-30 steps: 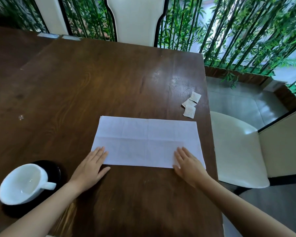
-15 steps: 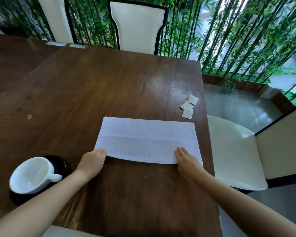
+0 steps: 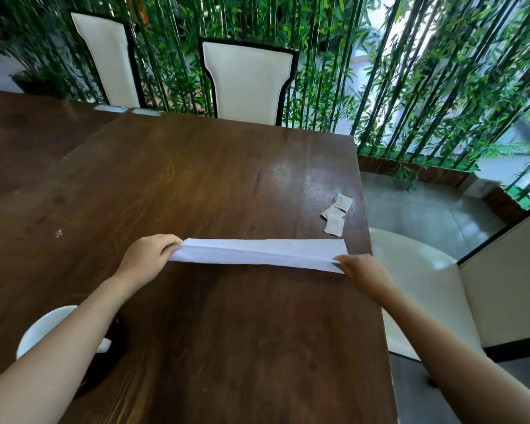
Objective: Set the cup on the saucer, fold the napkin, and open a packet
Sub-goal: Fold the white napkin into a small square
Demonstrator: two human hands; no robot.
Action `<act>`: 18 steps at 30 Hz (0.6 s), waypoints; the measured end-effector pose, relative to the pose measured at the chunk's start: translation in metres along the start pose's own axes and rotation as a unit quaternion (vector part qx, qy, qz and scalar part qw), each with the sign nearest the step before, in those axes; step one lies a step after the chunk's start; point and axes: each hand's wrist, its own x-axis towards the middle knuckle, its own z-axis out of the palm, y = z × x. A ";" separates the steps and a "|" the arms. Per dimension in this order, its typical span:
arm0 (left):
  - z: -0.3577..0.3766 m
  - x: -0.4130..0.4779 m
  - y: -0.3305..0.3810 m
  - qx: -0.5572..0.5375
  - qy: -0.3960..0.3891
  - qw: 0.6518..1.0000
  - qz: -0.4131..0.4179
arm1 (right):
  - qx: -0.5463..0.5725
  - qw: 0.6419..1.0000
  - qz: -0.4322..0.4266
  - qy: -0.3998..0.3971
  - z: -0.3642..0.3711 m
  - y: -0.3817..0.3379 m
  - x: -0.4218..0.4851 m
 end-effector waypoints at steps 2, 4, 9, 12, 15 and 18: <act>-0.016 0.012 0.003 -0.031 0.018 0.999 -0.008 | 0.058 0.998 -0.006 -0.004 -0.026 0.004 0.008; -0.034 0.023 0.008 -0.059 0.037 0.998 -0.012 | 0.103 0.994 -0.038 0.009 -0.051 0.007 0.012; -0.078 0.034 0.025 -0.095 0.074 0.993 0.018 | 0.109 0.993 -0.046 -0.014 -0.098 0.007 0.018; -0.093 0.036 0.027 -0.132 0.072 0.989 0.008 | 0.116 0.991 -0.056 -0.031 -0.115 0.008 0.020; -0.092 0.041 0.027 -0.117 0.031 0.993 -0.001 | 0.099 0.992 -0.063 -0.047 -0.117 0.007 0.029; -0.078 0.051 0.022 -0.071 -0.022 0.997 -0.030 | 0.078 0.991 -0.063 -0.083 -0.106 0.004 0.043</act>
